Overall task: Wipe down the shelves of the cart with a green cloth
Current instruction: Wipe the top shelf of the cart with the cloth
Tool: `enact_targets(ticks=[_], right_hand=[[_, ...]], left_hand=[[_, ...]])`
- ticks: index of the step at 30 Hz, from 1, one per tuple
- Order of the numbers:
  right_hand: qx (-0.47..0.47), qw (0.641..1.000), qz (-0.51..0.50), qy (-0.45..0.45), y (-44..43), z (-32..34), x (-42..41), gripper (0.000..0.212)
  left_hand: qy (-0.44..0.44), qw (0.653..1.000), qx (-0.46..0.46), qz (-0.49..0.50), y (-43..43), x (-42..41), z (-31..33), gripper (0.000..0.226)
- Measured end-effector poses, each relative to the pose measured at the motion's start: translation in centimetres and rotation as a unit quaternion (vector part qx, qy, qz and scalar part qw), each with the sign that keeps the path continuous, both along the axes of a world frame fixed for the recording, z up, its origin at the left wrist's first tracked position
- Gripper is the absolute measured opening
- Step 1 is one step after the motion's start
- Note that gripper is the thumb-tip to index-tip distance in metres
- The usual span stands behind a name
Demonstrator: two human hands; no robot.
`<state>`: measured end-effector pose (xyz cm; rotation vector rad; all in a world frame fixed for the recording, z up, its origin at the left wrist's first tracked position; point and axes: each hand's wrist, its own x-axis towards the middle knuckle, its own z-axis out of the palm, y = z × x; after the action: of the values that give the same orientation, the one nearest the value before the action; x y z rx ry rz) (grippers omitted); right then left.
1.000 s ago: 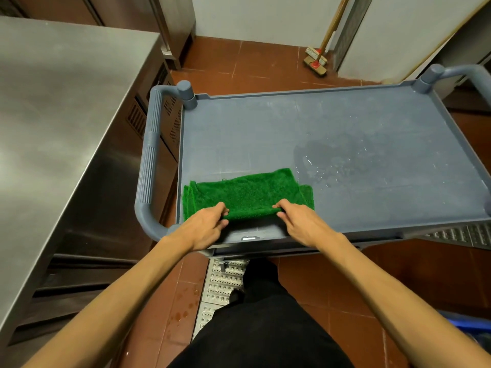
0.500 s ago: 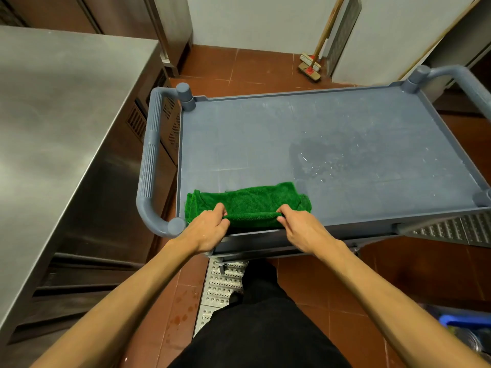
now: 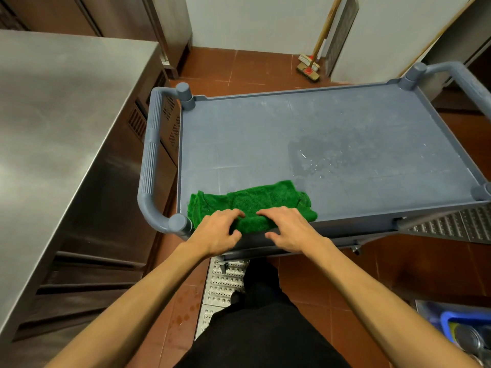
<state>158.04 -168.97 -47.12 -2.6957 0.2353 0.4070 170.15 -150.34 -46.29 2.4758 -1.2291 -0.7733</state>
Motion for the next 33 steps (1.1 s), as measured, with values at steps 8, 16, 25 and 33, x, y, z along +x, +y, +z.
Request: enact_targets(ticks=[8, 16, 25, 33], right_hand=[[0.053, 0.998, 0.0, 0.03, 1.7, 0.1, 1.1, 0.053], [0.054, 0.997, -0.018, 0.057, 1.6, 0.4, 2.0, 0.04], [0.02, 0.999, -0.022, 0.03, 0.4, 0.2, -0.4, 0.073], [-0.086, 0.996, -0.031, -0.021, -2.5, 0.8, -2.8, 0.042]], left_hand=[[-0.065, 0.995, -0.039, -0.058, -1.1, -1.4, -1.1, 0.047], [-0.012, 0.999, 0.006, -0.041, -1.9, -0.7, -1.3, 0.042], [-0.116, 0.986, -0.028, -0.113, 0.4, -0.3, -2.1, 0.046], [-0.236, 0.969, 0.05, -0.042, 2.6, -1.2, -2.4, 0.058]])
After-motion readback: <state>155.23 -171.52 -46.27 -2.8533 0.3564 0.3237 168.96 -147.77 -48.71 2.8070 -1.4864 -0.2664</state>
